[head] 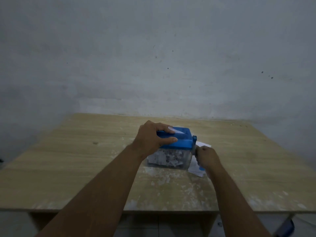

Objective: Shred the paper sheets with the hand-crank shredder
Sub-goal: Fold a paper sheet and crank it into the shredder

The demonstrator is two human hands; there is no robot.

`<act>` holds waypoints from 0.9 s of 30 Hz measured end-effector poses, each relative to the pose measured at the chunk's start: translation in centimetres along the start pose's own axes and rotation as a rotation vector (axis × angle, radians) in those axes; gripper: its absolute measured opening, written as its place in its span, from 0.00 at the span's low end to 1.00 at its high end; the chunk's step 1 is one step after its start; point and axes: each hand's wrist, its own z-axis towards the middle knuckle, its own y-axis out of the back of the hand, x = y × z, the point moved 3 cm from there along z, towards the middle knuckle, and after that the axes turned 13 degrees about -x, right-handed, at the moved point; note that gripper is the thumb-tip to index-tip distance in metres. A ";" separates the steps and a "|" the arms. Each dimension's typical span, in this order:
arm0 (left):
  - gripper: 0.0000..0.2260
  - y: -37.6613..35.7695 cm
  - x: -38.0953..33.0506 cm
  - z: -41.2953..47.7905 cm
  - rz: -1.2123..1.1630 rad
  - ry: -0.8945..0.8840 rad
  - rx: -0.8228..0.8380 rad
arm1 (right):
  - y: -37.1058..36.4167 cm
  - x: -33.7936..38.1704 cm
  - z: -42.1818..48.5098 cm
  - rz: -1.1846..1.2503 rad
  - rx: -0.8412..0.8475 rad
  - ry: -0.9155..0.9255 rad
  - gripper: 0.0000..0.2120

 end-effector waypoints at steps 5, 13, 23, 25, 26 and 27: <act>0.16 -0.2 0.4 0.2 0.055 0.025 -0.007 | 3.4 1.2 -5.0 0.241 -0.163 0.049 0.18; 0.14 0.2 -0.1 0.6 0.069 -0.002 0.056 | 6.9 7.9 -2.7 0.283 -0.072 0.182 0.12; 0.15 0.1 -0.3 0.5 0.067 -0.014 0.054 | 2.2 8.7 4.5 0.062 -0.018 0.203 0.21; 0.15 0.1 -0.3 0.3 0.047 -0.012 0.039 | 0.9 6.8 4.7 -0.093 0.061 0.170 0.17; 0.15 0.0 -0.1 0.2 0.039 -0.013 0.026 | 0.3 5.5 4.6 -0.100 0.080 0.139 0.15; 0.15 -0.1 0.1 0.2 0.029 -0.018 0.008 | -0.1 4.4 4.6 -0.089 0.068 0.115 0.15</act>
